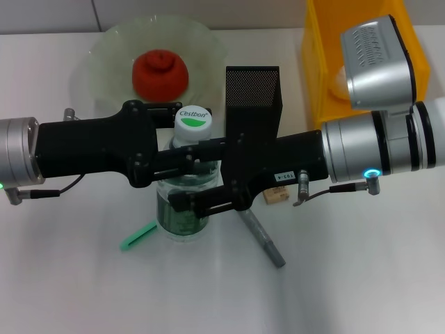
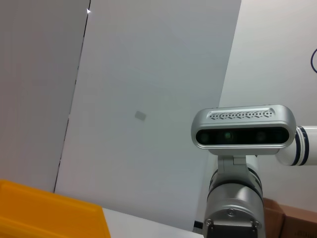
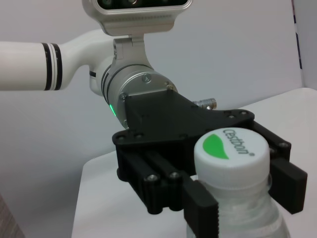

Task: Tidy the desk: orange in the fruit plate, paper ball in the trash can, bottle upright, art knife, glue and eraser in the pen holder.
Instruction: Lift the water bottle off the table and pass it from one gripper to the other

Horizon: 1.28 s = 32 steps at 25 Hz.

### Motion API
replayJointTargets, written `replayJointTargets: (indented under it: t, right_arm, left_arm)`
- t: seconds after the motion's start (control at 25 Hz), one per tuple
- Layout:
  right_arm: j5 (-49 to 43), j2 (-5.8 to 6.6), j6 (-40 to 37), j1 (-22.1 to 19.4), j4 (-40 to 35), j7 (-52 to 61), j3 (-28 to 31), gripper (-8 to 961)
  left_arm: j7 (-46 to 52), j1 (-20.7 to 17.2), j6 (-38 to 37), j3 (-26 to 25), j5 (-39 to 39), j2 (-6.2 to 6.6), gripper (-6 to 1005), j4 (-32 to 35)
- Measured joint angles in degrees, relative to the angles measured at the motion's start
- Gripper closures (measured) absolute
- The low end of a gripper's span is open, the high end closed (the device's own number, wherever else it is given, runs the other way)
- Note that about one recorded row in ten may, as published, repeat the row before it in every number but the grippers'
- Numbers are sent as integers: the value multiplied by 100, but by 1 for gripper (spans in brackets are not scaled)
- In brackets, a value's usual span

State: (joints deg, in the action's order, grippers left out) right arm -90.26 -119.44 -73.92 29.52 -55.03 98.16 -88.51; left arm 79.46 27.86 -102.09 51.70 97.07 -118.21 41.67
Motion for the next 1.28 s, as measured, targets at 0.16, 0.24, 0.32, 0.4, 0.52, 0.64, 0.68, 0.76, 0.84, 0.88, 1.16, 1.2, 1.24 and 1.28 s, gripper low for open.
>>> replayJointTargets:
  t: [0.16, 0.24, 0.32, 0.4, 0.52, 0.64, 0.68, 0.76, 0.84, 0.88, 1.16, 1.2, 1.24, 1.28]
  right_arm:
    - [0, 0, 1, -3, 3, 1, 1, 236]
    - [0, 0, 0, -5, 7, 1, 1, 237]
    - [0, 0, 1, -5, 9, 2, 1, 238]
    - [0, 0, 2, -10, 9, 2, 1, 238]
    - [0, 0, 3, -14, 10, 2, 1, 239]
    - [1, 0, 8, -13, 29, 2, 4, 240]
    - [2, 0, 11, -5, 64, 3, 5, 240]
    - [2, 0, 11, -2, 71, 3, 6, 241]
    - [3, 0, 11, 1, 86, 2, 6, 242]
    - [6, 0, 11, 1, 90, 0, 8, 242]
    - [29, 8, -28, 5, 98, -89, 27, 244]
    - [32, 8, -29, 7, 97, -99, 21, 245]
    - [37, 8, -33, 7, 97, -117, 18, 245]
    - [53, 3, -36, 1, 97, -183, 18, 245]
  left_arm:
    - [-1, 0, -6, -5, -1, 0, 478, -1]
    - [-1, 0, -14, -5, -1, 0, 512, -1]
    - [-1, 0, -20, -7, -1, 0, 538, -2]
    - [-1, -4, -22, -7, -2, 0, 541, -2]
    - [-2, -12, -30, -9, -3, 0, 545, 16]
    - [-1, -26, -40, -12, -2, -3, 546, 69]
    - [-1, -47, -45, -12, 0, -13, 546, 124]
    - [-1, -54, -46, -12, 0, -16, 546, 142]
    - [-1, -54, -46, -12, 0, -16, 546, 142]
    - [-1, -54, -47, -17, -2, -17, 546, 148]
    - [-1, -53, -55, -20, -19, -18, 545, 153]
    - [-1, -53, -55, -20, -19, -18, 545, 153]
    - [-1, -53, -55, -20, -19, -18, 545, 153]
    - [-1, -53, -56, -24, -56, -18, 545, 153]
